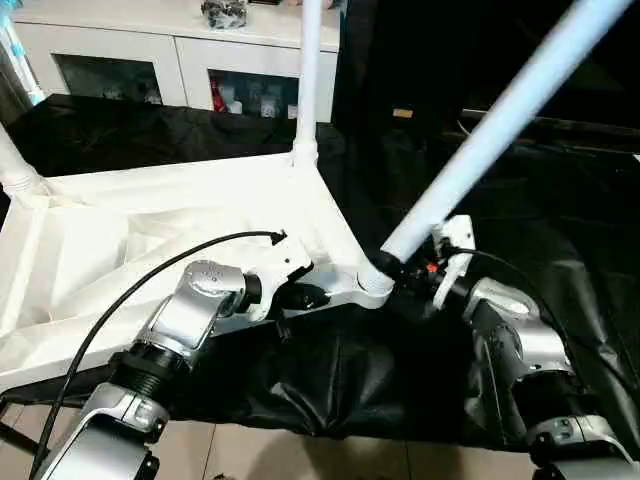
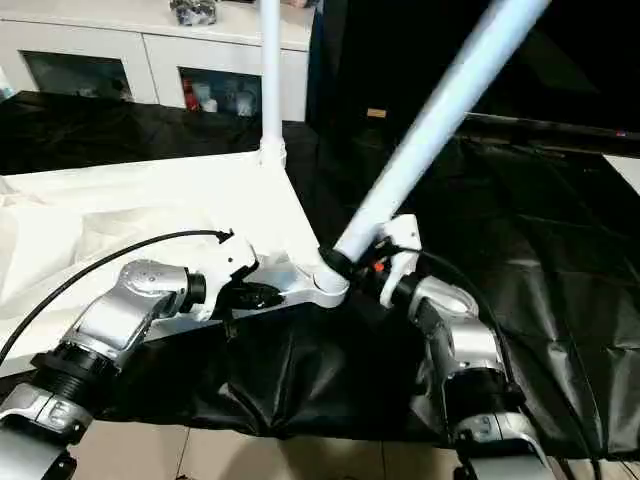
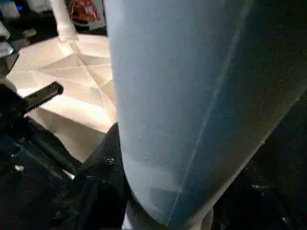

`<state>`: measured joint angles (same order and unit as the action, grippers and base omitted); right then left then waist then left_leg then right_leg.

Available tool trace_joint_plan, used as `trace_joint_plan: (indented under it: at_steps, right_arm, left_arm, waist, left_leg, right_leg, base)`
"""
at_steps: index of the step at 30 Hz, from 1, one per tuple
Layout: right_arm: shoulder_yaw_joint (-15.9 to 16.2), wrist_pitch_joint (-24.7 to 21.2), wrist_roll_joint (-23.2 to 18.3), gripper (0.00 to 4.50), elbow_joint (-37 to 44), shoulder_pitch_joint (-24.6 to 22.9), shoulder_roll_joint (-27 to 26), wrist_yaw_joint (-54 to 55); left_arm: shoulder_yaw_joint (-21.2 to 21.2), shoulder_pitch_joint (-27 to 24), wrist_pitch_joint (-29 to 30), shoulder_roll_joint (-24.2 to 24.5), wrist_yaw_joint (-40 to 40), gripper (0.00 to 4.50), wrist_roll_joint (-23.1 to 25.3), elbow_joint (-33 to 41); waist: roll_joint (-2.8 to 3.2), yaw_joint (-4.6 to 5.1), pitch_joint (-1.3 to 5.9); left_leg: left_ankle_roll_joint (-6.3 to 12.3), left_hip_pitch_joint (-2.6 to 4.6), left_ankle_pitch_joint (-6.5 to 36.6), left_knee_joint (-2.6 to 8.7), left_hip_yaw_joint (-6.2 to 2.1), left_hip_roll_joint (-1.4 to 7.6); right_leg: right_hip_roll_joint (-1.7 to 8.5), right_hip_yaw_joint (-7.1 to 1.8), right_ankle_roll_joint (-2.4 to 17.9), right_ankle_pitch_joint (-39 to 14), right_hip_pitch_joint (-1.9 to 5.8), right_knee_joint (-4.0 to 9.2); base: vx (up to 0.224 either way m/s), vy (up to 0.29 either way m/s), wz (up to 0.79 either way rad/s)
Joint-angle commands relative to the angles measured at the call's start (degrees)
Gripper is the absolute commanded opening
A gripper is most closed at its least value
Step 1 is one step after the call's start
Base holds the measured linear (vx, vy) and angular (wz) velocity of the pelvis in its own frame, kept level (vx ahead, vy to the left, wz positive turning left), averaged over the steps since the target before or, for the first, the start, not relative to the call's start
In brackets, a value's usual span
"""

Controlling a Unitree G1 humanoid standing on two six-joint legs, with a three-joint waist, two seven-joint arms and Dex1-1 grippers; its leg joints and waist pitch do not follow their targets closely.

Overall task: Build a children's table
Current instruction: Insert table leg to table base

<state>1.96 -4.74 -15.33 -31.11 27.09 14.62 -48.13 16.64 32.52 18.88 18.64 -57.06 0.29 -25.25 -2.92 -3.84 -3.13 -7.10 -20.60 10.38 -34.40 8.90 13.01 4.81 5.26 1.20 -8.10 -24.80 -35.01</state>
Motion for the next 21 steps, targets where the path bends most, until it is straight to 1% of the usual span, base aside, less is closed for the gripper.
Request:
trace_joint_plan:
  at_steps: [1, 2, 5, 6, 7, 8, 9, 10, 11, 12, 13, 15, 17, 19, 21]
  right_arm:
    - [1.80, -2.28, 3.15, 1.89, -1.92, -2.23, 2.14, -0.86]
    - [2.64, -2.68, 3.67, 1.89, -1.95, -1.84, 2.32, -1.26]
    - [3.44, -2.84, 4.18, 1.89, -2.27, -1.37, 2.50, -1.83]
    - [5.08, -3.03, 5.20, 1.89, -3.83, 0.04, 2.83, -3.11]
    - [5.37, -3.03, 5.38, 1.89, -4.17, 0.31, 2.88, -3.43]
    - [5.76, -3.02, 5.62, 1.89, -4.61, 0.68, 2.96, -3.86]
    - [5.93, -3.03, 5.77, 1.89, -4.84, 0.88, 2.98, -4.05]
    - [7.11, -3.25, 6.67, 1.89, -6.81, 2.63, 3.04, -5.83]
    - [7.34, -3.29, 6.86, 1.89, -7.31, 3.06, 3.02, -6.25]
    - [7.60, -3.23, 7.09, 1.89, -7.87, 3.52, 3.00, -6.65]
    - [7.79, -3.15, 7.28, 1.89, -8.24, 3.82, 2.99, -6.91]
    - [8.21, -3.22, 7.11, 1.89, -9.07, 4.74, 2.86, -8.41]
    - [8.38, -3.21, 6.37, 1.89, -9.78, 5.44, 2.77, -10.71]
    - [8.46, -3.12, 5.79, 1.89, -10.24, 5.78, 2.84, -12.38]
    - [8.85, -2.51, 5.49, 1.89, -10.97, 6.19, 3.13, -14.92]
  left_arm:
    - [-2.50, 1.84, -0.81, 1.53, 2.58, 0.00, 0.18, -0.44]
    - [-2.31, 1.80, -0.99, 1.74, 2.33, 0.00, 0.31, -0.44]
    - [-2.10, 1.72, -1.15, 1.95, 2.07, 0.00, 0.43, -0.37]
    - [-1.78, 1.36, -1.18, 2.40, 1.57, 0.00, 0.53, 0.16]
    - [-1.74, 1.30, -1.16, 2.47, 1.48, 0.00, 0.53, 0.26]
    - [-1.68, 1.22, -1.13, 2.57, 1.35, 0.00, 0.53, 0.40]
    - [-1.64, 1.20, -1.13, 2.62, 1.25, 0.00, 0.52, 0.47]
    - [-1.18, 1.01, -1.18, 3.17, 0.18, 0.00, 0.48, 1.02]
    - [-1.07, 0.99, -1.24, 3.30, -0.08, 0.00, 0.49, 1.13]
    - [-0.95, 0.98, -1.37, 3.45, -0.31, 0.00, 0.54, 1.22]
    - [-0.88, 0.98, -1.49, 3.55, -0.45, 0.00, 0.58, 1.26]
    - [-0.60, 0.96, -1.94, 4.15, -1.49, 0.00, 0.55, 1.70]
    - [-0.38, 0.76, -2.52, 5.12, -3.37, 0.00, 0.11, 2.77]
    - [-0.35, 0.40, -3.42, 5.93, -5.01, 0.00, -0.53, 3.89]
    - [-0.37, -0.21, -5.00, 7.42, -7.76, 0.00, -1.77, 5.57]
  waist:
    - [0.11, -0.10, 4.12]
    - [0.14, -0.14, 4.09]
    - [0.17, -0.03, 4.06]
    - [-0.22, 0.02, 4.05]
    - [0.06, 0.07, 4.03]
    - [0.06, 0.15, 3.96]
    - [0.06, 0.14, 3.96]
    - [-0.32, 0.17, 3.97]
    - [-0.11, 0.20, 4.05]
    - [-0.13, 0.23, 3.95]
    - [-0.06, 0.29, 4.02]
    - [-0.40, 0.34, 4.09]
    - [-0.30, 0.37, 4.12]
    - [-0.35, 0.43, 4.15]
    - [-0.23, 0.53, 4.10]
  left_leg:
    - [2.42, -0.21, 13.70, 3.98, 1.00, -0.54]
    - [2.50, -0.24, 13.66, 4.03, 0.96, -0.51]
    - [2.49, -0.30, 13.84, 4.03, 0.96, -0.54]
    - [2.56, -0.28, 13.96, 3.96, 1.02, -0.54]
    - [2.48, -0.32, 14.10, 4.04, 0.89, -0.51]
    - [2.53, -0.27, 14.48, 3.98, 0.95, -0.53]
    - [2.56, -0.30, 14.52, 3.98, 0.93, -0.53]
    - [2.61, -0.37, 14.47, 3.95, 0.98, -0.54]
    - [2.57, -0.30, 14.65, 3.99, 0.85, -0.48]
    - [2.53, -0.37, 14.52, 3.99, 0.87, -0.47]
    - [2.43, -0.32, 14.40, 4.03, 0.84, -0.40]
    - [2.41, -0.37, 14.20, 4.08, 0.84, -0.35]
    - [2.54, -0.30, 14.43, 4.08, 0.83, -0.32]
    - [2.57, -0.39, 14.37, 4.14, 0.79, -0.20]
    - [2.52, -0.30, 15.16, 4.23, 0.75, -0.13]
  right_leg:
    - [2.25, -2.00, 6.79, -23.30, 3.91, 5.08]
    - [2.28, -1.98, 6.74, -23.51, 3.92, 5.05]
    - [2.28, -1.98, 6.46, -24.10, 3.90, 5.13]
    - [2.29, -1.96, 6.38, -24.46, 3.83, 5.21]
    - [2.33, -1.91, 6.49, -24.92, 3.86, 5.08]
    - [2.32, -1.91, 6.38, -25.33, 3.75, 5.22]
    - [2.33, -1.91, 6.28, -25.43, 3.79, 5.24]
    - [2.36, -1.92, 6.08, -25.70, 3.80, 5.31]
    - [2.42, -1.88, 6.31, -26.06, 3.76, 5.11]
    - [2.45, -1.92, 6.19, -26.11, 3.73, 5.21]
    - [2.44, -1.96, 6.32, -25.44, 3.74, 5.15]
    - [2.42, -1.97, 6.67, -24.31, 3.83, 4.98]
    - [2.44, -2.00, 7.01, -23.79, 3.79, 4.90]
    - [2.54, -2.08, 7.59, -23.00, 3.88, 4.71]
    - [2.49, -2.06, 7.99, -22.96, 3.82, 4.74]
  base:
    - [0.000, 0.000, 0.00]
    - [0.000, 0.000, 0.00]
    - [0.000, 0.000, 0.00]
    - [0.000, 0.000, 0.00]
    - [0.000, 0.000, 0.00]
    - [0.000, 0.000, 0.00]
    - [0.000, 0.000, 0.00]
    - [0.000, 0.000, 0.00]
    - [0.000, 0.000, 0.00]
    - [0.000, 0.000, 0.00]
    - [0.000, 0.000, 0.00]
    - [0.000, 0.000, 0.00]
    - [0.000, 0.000, 0.00]
    - [0.000, 0.000, 0.00]
    - [0.000, 0.000, 0.00]
